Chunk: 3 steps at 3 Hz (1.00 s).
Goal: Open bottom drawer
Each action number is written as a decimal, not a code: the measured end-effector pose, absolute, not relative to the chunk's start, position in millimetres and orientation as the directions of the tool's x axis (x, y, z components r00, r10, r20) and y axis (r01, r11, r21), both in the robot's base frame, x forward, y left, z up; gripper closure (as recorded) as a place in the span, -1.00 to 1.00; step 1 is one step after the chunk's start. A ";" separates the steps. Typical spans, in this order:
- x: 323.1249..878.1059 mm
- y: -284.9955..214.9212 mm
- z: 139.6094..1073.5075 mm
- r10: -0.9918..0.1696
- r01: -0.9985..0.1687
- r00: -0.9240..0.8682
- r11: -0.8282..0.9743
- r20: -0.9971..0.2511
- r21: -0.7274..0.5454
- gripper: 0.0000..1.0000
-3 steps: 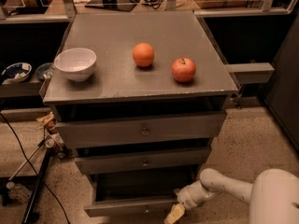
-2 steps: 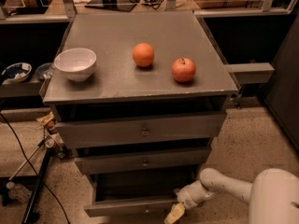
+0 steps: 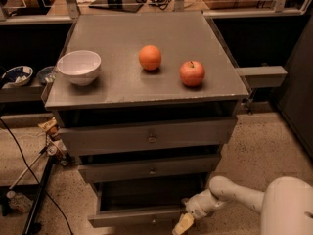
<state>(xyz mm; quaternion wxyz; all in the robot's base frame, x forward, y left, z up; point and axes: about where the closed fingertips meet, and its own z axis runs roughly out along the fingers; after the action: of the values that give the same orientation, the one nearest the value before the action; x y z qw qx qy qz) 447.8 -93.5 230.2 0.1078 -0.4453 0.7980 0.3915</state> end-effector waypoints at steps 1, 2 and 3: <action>448.3 -93.3 231.0 -0.626 -0.795 -0.580 0.297 -0.521 0.529 -1.00; 432.2 -99.5 237.7 -0.615 -0.779 -0.592 0.270 -0.522 0.566 -1.00; 433.6 -99.1 238.6 -0.615 -0.779 -0.592 0.270 -0.522 0.566 -1.00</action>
Offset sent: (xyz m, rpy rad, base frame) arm -0.1823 -0.0907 0.0860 0.3593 0.3638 0.1053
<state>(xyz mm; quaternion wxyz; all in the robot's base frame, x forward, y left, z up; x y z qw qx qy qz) 433.6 -99.1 238.6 0.0994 -0.4407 0.7906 0.4134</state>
